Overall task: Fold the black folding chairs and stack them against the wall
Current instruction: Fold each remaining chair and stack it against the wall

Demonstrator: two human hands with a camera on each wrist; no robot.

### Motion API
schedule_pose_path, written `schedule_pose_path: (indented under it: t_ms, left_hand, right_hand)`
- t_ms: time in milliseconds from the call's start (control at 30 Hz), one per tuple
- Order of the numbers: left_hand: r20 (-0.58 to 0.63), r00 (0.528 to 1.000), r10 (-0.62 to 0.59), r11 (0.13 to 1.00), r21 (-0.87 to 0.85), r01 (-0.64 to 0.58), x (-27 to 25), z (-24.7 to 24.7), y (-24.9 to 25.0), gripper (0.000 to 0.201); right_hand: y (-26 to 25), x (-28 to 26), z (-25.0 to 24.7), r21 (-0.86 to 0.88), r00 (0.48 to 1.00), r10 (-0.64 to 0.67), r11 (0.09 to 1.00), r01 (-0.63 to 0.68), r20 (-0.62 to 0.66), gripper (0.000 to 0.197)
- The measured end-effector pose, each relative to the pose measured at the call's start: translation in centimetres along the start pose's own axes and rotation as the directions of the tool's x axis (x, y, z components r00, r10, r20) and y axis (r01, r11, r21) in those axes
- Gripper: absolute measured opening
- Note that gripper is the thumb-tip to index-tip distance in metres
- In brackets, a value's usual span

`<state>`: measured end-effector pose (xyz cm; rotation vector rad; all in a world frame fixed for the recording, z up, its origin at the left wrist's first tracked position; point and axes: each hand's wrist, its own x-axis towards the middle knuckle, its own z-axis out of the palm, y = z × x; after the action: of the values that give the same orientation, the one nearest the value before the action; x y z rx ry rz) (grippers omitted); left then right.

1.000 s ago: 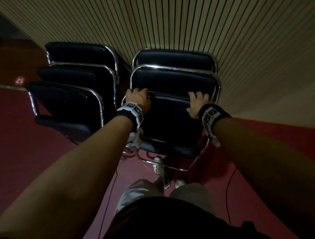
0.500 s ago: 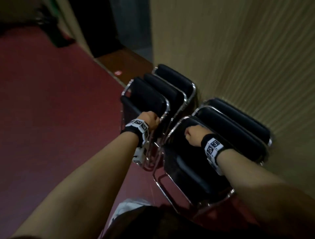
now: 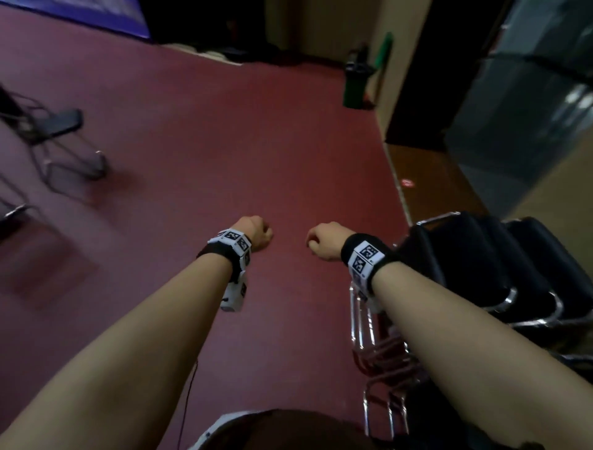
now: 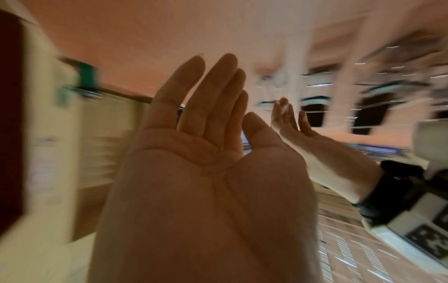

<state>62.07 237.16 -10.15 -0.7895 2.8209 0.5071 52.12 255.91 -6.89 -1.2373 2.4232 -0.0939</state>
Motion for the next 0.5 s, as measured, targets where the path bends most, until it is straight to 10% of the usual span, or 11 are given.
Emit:
schedule_pose_path:
  t_ms: [500]
  left_hand:
    - [-0.121,0.928,-0.353,0.934,0.009,0.357,-9.8,-12.7,-42.6,0.036]
  right_hand:
    - [-39.3,20.9,2.1,-0.028,0.932,-0.359,0.932,0.360,0.051,0.033]
